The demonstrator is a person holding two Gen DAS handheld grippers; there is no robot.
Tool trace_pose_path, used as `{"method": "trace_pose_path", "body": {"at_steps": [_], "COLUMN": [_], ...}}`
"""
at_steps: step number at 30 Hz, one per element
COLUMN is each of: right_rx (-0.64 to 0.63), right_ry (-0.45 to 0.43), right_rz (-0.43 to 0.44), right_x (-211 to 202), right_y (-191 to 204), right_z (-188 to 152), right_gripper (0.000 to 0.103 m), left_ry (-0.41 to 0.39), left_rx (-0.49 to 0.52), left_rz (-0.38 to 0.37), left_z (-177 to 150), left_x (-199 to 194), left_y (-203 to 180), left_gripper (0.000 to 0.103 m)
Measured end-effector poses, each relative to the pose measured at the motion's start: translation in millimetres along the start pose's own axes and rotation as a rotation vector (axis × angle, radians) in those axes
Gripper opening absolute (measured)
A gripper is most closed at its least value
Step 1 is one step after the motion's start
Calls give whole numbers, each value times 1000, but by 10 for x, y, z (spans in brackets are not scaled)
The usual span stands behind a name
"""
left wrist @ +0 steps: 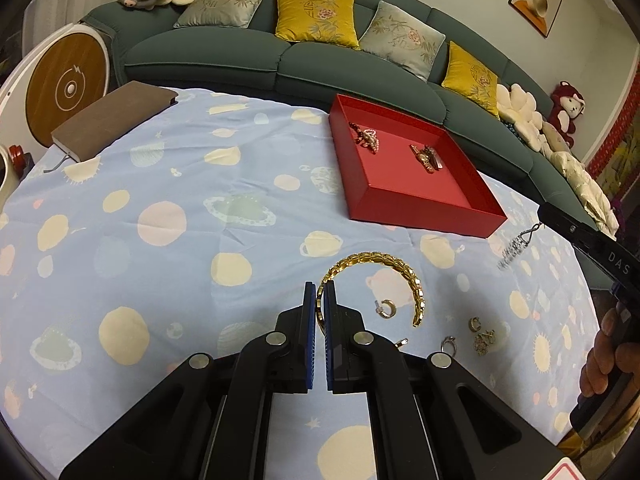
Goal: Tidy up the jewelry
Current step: 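Carry the bangle and flower earring into the red tray and open both tools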
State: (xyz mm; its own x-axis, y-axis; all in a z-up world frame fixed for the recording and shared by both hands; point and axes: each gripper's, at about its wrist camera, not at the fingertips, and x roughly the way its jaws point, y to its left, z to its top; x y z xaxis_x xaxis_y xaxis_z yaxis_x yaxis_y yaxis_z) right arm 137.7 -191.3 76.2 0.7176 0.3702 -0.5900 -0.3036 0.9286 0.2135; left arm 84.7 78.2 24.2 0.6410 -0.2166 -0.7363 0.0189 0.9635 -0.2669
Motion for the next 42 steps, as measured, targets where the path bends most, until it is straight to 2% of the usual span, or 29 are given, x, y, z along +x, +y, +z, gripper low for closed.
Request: {"method": "trace_pose_path", "body": {"at_steps": [14,21,25,28,34,42], "right_rx": [44,68,84,107,132,167], "right_ry": [-37,-64,-48,-33,5,112], "right_rz": [-36,-46,-55,-52,-43,-11], "right_x": [-392,-379,-180,25,504,1184], "right_y": [-411,-486,-551,-636,-794,-931], "right_z": [-45,143,306,461,755,815], "right_gripper": [0,0,0,0,1,0], "left_ry": [-6,-62,-70,-67,-74,58], "left_rx": [61,79,120,109,161,208], "left_rz": [-41,-29,5,2,66,91], "left_z": [130,439,726,968,1329,1422], "left_x": [176,223,387,562,1015,1706], "left_y": [-679,-939,-977,-952,-959,-1011], "left_gripper": [2,2,2,2,2,2]}}
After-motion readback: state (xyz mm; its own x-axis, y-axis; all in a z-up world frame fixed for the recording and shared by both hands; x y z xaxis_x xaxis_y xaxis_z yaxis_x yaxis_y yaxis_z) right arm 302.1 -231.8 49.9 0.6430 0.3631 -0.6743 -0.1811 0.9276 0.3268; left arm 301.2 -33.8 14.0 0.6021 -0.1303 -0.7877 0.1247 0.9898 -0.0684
